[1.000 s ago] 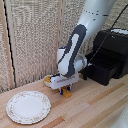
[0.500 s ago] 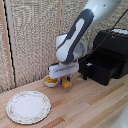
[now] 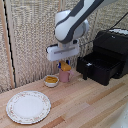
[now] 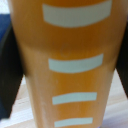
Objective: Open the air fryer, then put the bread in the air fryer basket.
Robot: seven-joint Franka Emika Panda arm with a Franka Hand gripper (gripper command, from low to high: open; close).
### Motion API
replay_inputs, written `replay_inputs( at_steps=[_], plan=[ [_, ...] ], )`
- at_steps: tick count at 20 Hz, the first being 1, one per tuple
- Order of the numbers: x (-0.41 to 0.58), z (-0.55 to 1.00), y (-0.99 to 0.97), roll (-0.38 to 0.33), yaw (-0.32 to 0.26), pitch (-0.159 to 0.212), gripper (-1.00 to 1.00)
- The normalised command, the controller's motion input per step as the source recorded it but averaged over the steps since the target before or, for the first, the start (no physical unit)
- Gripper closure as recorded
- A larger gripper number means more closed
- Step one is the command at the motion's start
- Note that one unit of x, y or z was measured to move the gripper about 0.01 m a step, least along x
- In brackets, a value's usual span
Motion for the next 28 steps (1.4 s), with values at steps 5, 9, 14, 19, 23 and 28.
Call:
replay_inputs(
  at_steps=[5,9,14,19,23,28],
  plan=[
    [0.266,0.8,-0.41,0.024,-0.188,0.025,1.0],
    [0.159,0.65,-0.54,0.017,-0.193,0.046,1.0],
    [0.249,0.4,-0.66,0.0,-0.171,0.0,1.0],
    [0.231,0.11,-0.67,0.002,-0.181,-0.03,1.0],
    [0.183,0.04,-0.75,0.042,-0.132,-0.031,1.0],
    [0.037,0.0,-0.84,0.054,-0.103,0.0,1.0]
  ],
)
